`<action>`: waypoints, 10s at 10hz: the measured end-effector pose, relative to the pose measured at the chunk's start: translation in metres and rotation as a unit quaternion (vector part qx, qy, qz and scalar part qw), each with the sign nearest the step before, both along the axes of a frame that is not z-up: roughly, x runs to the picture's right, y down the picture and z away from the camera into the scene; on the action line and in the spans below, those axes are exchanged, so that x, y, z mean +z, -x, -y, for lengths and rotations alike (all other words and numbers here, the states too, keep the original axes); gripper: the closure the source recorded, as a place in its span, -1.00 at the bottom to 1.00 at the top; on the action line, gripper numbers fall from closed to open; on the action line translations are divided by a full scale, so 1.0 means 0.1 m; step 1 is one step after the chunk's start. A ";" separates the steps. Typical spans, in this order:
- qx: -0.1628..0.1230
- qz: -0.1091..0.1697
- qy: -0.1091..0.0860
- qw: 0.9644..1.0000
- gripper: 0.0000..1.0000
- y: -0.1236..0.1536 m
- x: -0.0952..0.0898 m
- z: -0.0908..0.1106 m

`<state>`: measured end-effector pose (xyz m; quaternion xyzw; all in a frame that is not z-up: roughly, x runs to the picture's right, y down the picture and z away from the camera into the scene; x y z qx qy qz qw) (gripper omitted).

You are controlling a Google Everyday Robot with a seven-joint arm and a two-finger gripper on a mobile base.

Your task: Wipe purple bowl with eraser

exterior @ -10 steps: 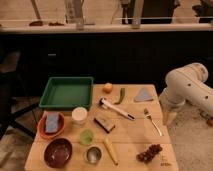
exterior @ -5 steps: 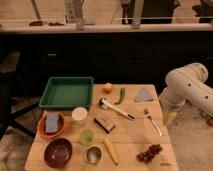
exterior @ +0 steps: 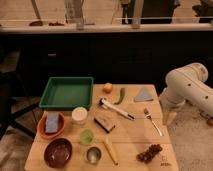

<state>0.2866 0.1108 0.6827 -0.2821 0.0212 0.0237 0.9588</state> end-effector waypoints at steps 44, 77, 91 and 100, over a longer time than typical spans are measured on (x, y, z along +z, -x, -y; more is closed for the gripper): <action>0.323 -0.026 0.000 0.946 -0.60 1.71 0.75 -0.53; 0.330 0.005 0.037 0.943 0.64 2.79 1.51 -1.12; 0.317 0.182 -0.029 0.931 1.00 2.29 0.26 -0.36; 0.027 0.352 -0.039 0.935 1.00 4.22 -0.69 -1.02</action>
